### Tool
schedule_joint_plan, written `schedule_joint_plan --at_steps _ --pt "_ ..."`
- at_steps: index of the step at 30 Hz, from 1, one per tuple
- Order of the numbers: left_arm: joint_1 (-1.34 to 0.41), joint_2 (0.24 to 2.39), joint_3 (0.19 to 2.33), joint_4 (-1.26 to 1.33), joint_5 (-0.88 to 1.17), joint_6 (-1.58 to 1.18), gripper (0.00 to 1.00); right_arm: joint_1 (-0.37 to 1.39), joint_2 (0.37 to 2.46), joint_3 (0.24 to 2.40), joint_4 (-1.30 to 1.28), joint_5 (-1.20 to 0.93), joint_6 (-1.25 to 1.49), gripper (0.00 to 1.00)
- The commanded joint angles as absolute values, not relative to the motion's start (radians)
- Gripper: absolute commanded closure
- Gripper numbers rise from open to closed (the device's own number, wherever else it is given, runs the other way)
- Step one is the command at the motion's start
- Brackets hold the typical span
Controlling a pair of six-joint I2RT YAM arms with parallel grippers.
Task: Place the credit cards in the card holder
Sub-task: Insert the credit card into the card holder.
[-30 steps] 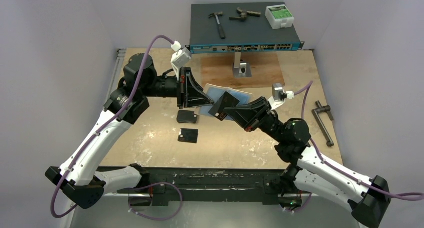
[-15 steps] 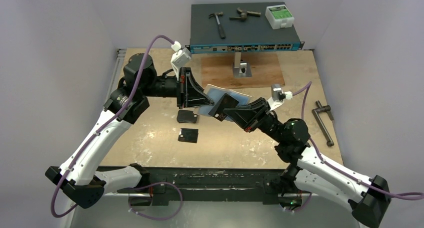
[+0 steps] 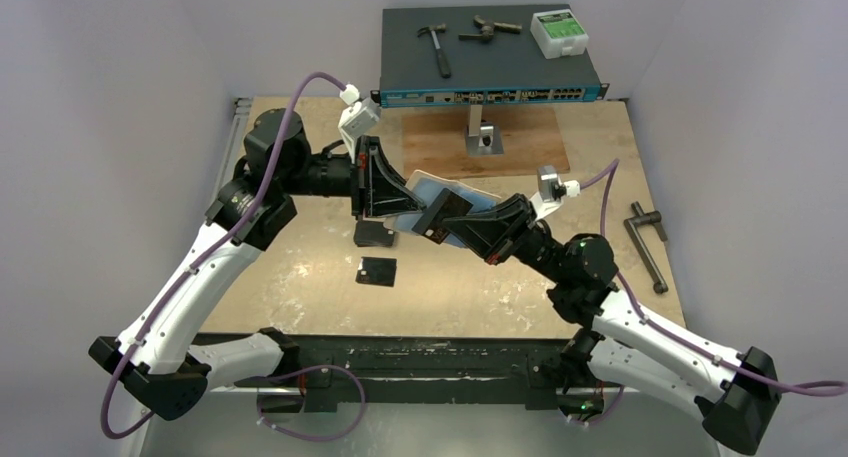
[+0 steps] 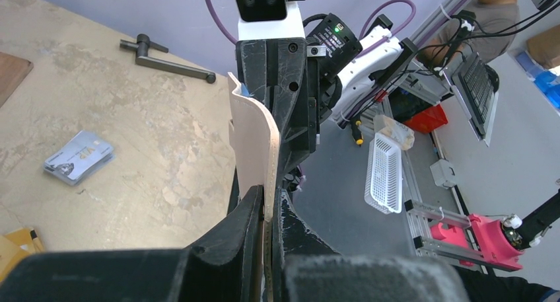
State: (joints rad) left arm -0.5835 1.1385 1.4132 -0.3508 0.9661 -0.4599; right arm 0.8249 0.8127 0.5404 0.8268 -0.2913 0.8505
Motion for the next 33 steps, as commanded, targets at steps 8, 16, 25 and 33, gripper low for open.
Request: schedule_joint_plan --at_steps 8,16,25,33 --pt "-0.591 1.108 1.401 -0.270 0.996 -0.469 1.00 0.846 0.871 0.612 0.795 -0.293 0.799 1.00" --pt "-0.592 1.105 1.380 -0.245 0.992 -0.499 1.00 0.854 0.903 0.641 0.815 -0.273 0.795 1.00" --pt "-0.592 1.099 1.367 -0.239 0.989 -0.512 1.00 0.878 0.951 0.679 0.807 -0.261 0.779 1.00" --pt "-0.591 1.098 1.364 -0.252 0.979 -0.512 0.91 0.890 0.952 0.692 0.781 -0.250 0.766 1.00"
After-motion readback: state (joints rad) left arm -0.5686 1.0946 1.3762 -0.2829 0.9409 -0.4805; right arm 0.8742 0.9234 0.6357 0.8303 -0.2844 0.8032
